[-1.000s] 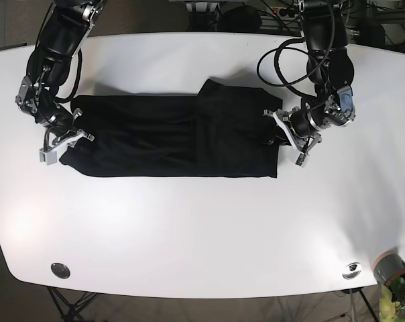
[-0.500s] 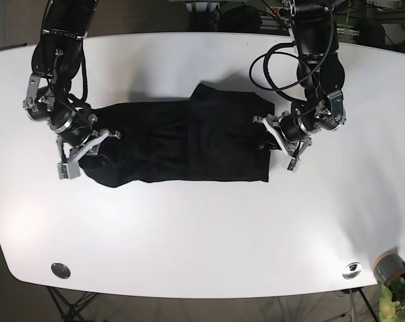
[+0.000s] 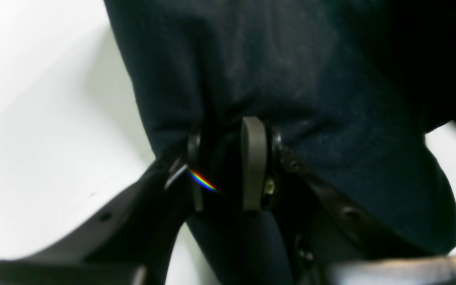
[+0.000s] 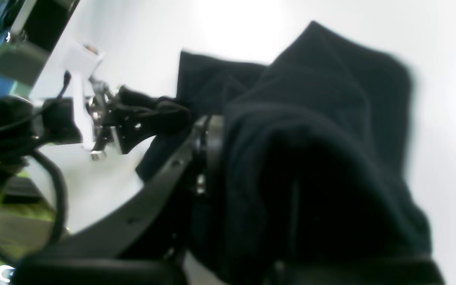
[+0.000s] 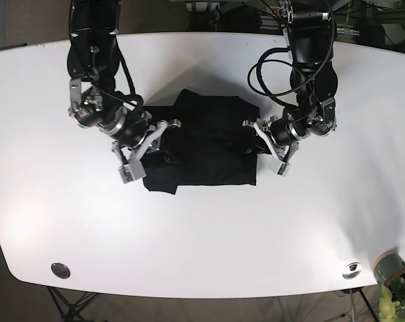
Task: Fold the T-shirt properly
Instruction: 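Fold the held end with the right gripper over toward the left gripper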
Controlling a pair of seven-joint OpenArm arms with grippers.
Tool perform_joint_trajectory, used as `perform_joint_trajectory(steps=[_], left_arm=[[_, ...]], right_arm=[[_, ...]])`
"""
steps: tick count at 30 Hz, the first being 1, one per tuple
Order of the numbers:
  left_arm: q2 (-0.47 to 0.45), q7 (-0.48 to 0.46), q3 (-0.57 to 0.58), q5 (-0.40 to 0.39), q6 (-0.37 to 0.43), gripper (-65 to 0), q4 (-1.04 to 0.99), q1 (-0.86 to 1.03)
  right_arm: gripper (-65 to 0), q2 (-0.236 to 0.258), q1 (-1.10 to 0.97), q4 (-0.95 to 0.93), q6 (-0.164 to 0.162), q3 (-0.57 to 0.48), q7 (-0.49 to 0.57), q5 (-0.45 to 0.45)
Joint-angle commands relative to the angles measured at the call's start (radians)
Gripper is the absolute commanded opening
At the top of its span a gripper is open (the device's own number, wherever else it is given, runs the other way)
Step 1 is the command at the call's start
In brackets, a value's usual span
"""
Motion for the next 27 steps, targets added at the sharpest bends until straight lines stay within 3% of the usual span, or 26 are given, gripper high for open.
perform_joint_trajectory(steps=[1,7,16,23,25,27], left_arm=[[-0.003,0.043,0.003,0.037,0.002,-53.1,0.000,-0.004],[-0.003,0.043,0.003,0.037,0.002,-53.1,0.000,-0.003],[-0.004,0.043,0.003,0.036,0.002,-53.1,-0.001,0.000],[-0.004,0.043,0.003,0.036,0.002,-53.1,-0.001,0.002],[-0.004,0.043,0.003,0.033,0.002,-53.1,-0.001,0.002],[-0.004,0.043,0.003,0.031,0.002,-53.1,-0.001,0.002]], right_arm=[[-62.6,-0.022,0.030,-0.030,0.008,-0.033,0.071,-0.032],[-62.5,-0.036,0.073,-0.091,0.002,-0.124,0.120,-0.096],[-62.3,-0.030,0.104,-0.091,-0.001,-0.220,0.114,-0.098],[-62.1,-0.051,0.112,-0.131,-0.001,-0.236,0.114,-0.098],[-58.8,-0.054,0.130,-0.159,-0.001,-0.236,0.114,-0.098],[-50.3,-0.054,0.144,-0.179,-0.001,-0.236,0.114,-0.098]])
